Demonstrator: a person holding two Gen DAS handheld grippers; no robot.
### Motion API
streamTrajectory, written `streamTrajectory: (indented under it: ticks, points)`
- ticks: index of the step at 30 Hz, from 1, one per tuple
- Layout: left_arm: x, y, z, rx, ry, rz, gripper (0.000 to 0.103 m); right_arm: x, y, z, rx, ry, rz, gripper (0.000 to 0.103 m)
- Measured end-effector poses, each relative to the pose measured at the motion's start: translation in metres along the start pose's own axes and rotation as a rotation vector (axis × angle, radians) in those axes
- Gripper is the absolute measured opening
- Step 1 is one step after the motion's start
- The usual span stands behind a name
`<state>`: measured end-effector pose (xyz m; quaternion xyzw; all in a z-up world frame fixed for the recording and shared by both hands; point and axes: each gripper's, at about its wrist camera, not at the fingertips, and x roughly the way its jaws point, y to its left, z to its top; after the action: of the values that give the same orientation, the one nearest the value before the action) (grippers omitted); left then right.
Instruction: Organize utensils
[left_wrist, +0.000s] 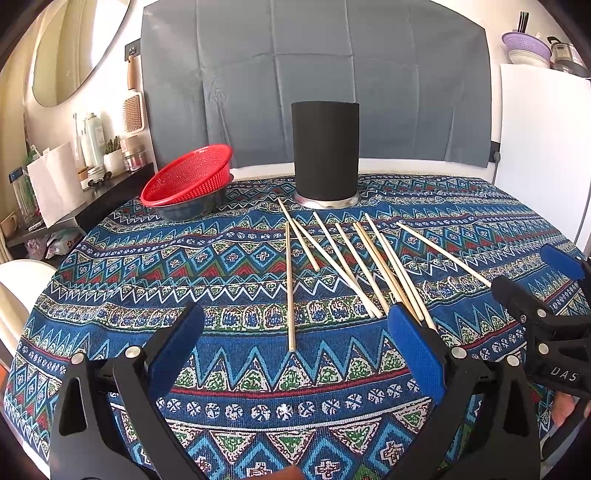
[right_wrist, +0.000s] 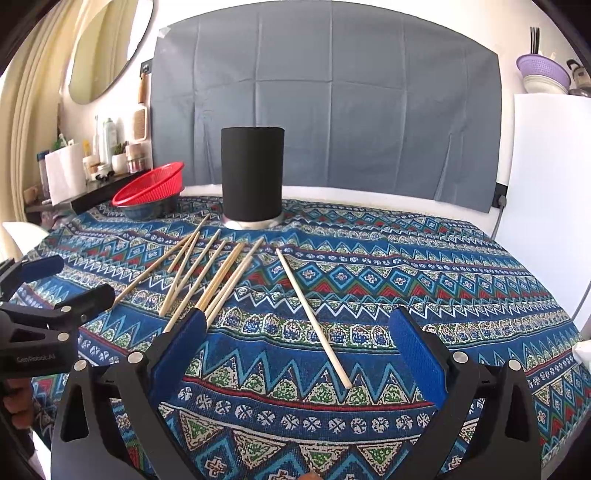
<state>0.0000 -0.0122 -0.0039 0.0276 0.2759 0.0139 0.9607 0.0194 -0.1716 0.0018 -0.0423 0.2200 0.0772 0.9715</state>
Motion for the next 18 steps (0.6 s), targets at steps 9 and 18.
streamTrajectory:
  ticks: [9,18]
  points:
    - [0.0042,0.0016,0.0002,-0.005,0.027,-0.008,0.097,0.0008,0.0008,-0.0002,-0.005,0.003,-0.007,0.095]
    - [0.004,0.0009,0.0001,-0.005,0.026,-0.012,0.097,0.0018,0.0005,-0.0005,-0.005,0.008,-0.006,0.095]
